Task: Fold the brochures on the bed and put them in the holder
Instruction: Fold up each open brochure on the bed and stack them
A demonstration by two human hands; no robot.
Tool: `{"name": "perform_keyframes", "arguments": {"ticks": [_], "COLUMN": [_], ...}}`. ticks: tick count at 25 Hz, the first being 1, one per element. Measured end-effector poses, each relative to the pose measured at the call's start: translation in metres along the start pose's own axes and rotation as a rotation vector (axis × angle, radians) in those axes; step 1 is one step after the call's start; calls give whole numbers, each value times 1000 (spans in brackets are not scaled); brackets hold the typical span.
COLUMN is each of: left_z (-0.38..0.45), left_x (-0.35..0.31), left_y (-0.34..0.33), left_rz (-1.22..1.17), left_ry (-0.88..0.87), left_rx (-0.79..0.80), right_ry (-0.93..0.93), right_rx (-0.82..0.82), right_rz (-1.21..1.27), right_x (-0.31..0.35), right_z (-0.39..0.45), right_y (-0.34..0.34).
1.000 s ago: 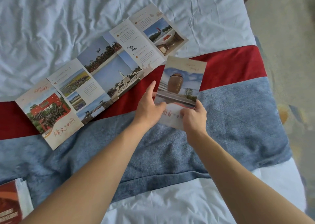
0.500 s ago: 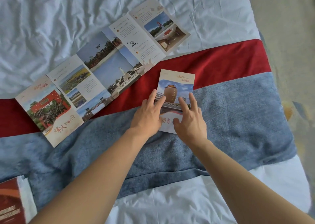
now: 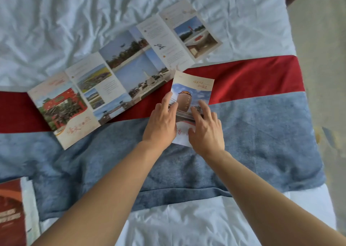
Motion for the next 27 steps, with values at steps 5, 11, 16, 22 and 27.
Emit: {"name": "perform_keyframes", "arguments": {"ticks": [5, 11, 16, 22, 27], "left_z": [-45, -141, -238, -337, -398], "left_x": [50, 136, 203, 267, 297], "left_y": [37, 79, 94, 97, 90], "left_rz": [22, 103, 66, 48, 42], "left_ry": [83, 272, 428, 586, 668], "left_rx": [-84, -135, -224, -298, -305], "right_ry": [134, 342, 495, 625, 701], "right_rx": [17, 57, 117, 180, 219], "right_rz": [-17, -65, -131, -163, -195], "right_x": [70, 191, 283, 361, 399], "right_z": [-6, -42, -96, -156, -194], "right_y": [-1, -27, -67, -113, -143]}}
Point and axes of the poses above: each hand's wrist, its own z-axis towards the middle knuckle, its own y-axis out of the back of the hand, x = y × z, the point moved 4 cm from there along z, towards the middle knuckle, and after that the axes turned 4 degrees about -y, right-handed, at the moved point
